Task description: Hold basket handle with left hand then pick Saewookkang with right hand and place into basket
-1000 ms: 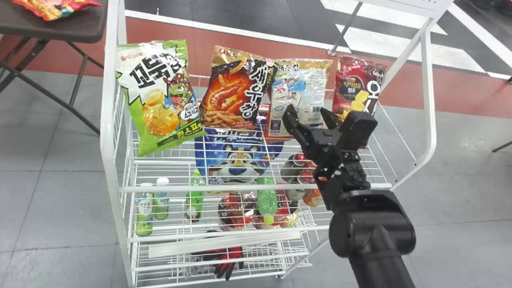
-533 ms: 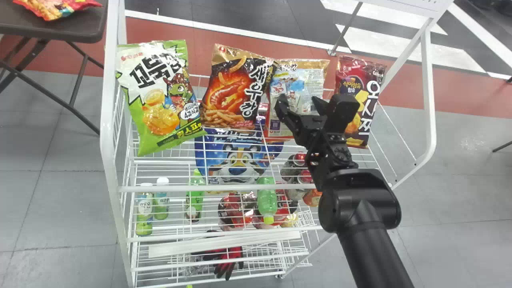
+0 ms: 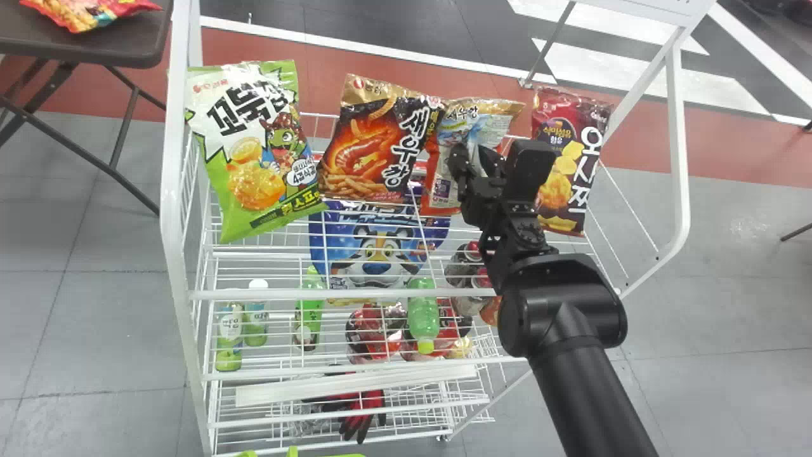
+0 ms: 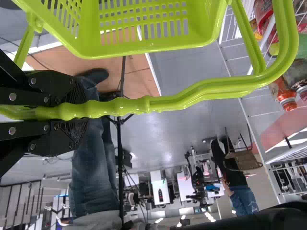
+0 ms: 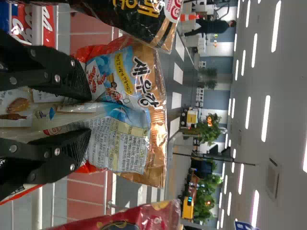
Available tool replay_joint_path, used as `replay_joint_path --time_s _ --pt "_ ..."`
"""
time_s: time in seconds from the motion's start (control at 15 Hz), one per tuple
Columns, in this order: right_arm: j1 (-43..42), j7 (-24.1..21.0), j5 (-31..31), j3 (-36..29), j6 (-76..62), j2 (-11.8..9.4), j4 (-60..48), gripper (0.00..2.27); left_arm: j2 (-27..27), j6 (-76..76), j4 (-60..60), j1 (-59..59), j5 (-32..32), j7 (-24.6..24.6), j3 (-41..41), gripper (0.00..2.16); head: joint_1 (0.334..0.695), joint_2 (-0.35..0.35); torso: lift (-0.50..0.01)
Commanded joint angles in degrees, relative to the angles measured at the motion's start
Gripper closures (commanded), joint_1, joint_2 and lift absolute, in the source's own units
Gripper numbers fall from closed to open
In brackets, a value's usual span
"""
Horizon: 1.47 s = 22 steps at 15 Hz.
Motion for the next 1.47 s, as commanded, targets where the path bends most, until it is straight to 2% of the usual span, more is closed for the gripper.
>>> replay_joint_path --time_s 0.0,0.4,0.73,1.13,1.4 --pt "1.8 -1.2 0.0 0.1 -1.1 -0.2 -2.5 2.07 -0.2 0.0 -0.1 0.2 0.0 0.0 0.0 1.88 0.695 -0.350 -0.019" --pt "5.5 -5.7 -1.5 -0.9 -4.2 -1.6 -8.0 2.07 -0.4 -0.4 -0.4 0.7 0.0 -0.1 -0.3 1.88 0.695 -0.350 -0.019" --pt "10.4 -7.1 -2.3 -2.3 -7.6 -1.9 -15.7 2.07 -0.2 -0.4 -1.5 1.4 0.0 -0.4 -0.4 1.88 0.695 -0.350 -0.019" --pt "23.6 -7.5 -5.3 -7.1 0.7 -2.2 -33.9 2.07 0.0 -0.5 -2.9 2.5 -0.1 -0.5 -0.8 1.88 0.695 -0.350 -0.019" --pt "34.3 -7.5 -5.7 -7.6 2.6 -2.1 -44.5 2.07 0.0 -0.7 -3.4 2.5 -0.4 -0.4 -1.2 1.88 0.695 -0.350 -0.019"
